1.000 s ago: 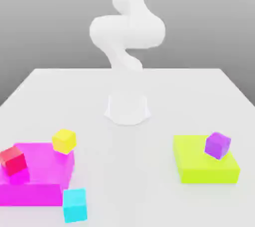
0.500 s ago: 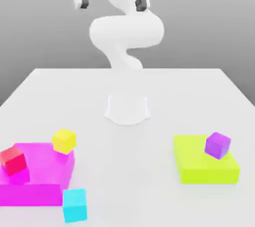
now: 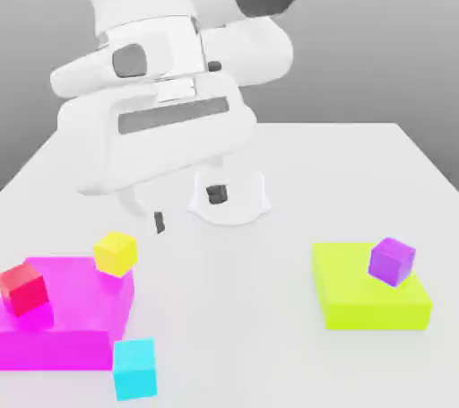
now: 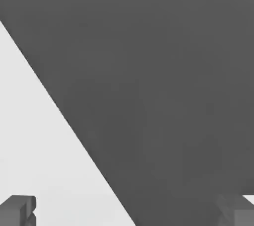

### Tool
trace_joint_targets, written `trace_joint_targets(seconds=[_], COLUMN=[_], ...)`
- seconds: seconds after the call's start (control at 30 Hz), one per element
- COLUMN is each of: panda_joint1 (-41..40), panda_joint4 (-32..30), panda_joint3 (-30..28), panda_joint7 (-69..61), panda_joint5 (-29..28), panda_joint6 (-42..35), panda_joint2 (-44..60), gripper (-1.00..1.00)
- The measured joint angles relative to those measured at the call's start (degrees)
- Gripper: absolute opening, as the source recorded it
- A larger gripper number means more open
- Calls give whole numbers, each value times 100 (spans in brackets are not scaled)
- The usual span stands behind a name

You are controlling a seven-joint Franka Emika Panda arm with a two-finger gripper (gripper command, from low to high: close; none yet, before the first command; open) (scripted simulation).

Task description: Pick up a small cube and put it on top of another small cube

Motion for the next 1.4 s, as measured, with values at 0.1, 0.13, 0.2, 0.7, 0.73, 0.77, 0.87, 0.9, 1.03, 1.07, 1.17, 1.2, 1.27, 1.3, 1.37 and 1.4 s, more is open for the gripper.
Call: trace_joint_targets(seconds=[0.1, 0.13, 0.2, 0.7, 0.73, 0.77, 0.87, 0.9, 1.03, 1.07, 1.17, 1.2, 1.27, 1.3, 1.37, 1.4], panda_joint1=[26, 21, -7, -553, -622, -713, -1071, -1213, -1330, -1330, -1351, -1261, -1046, -939, -760, -726], panda_joint4=[-52, -70, -106, -453, -442, -413, -289, -245, -206, -206, -200, -230, -310, -356, -447, -460], panda_joint3=[-94, -112, -127, -2, 65, 174, 624, 800, 947, 946, 972, 860, 580, 437, 194, 220], panda_joint7=[-798, -1059, -1571, -4674, -4822, -4962, -5363, -5489, -5600, -5602, -5627, -5541, -5302, -5168, -4894, -4855], panda_joint5=[225, 294, 420, 308, 361, 476, 949, 1112, 1260, 1261, 1288, 1174, 857, 677, 323, 342], panda_joint6=[104, 140, 214, 974, 1061, 1163, 1503, 1621, 1716, 1712, 1730, 1655, 1453, 1343, 1121, 1045], panda_joint2=[373, 496, 738, 2218, 2341, 2487, 2974, 3142, 3289, 3288, 3312, 3202, 2903, 2739, 2413, 2343], gripper=[0, 0, 0, 0, 0, 0, 0, 0, -100, -100, -100, -100, -100, -100, -100, -100])
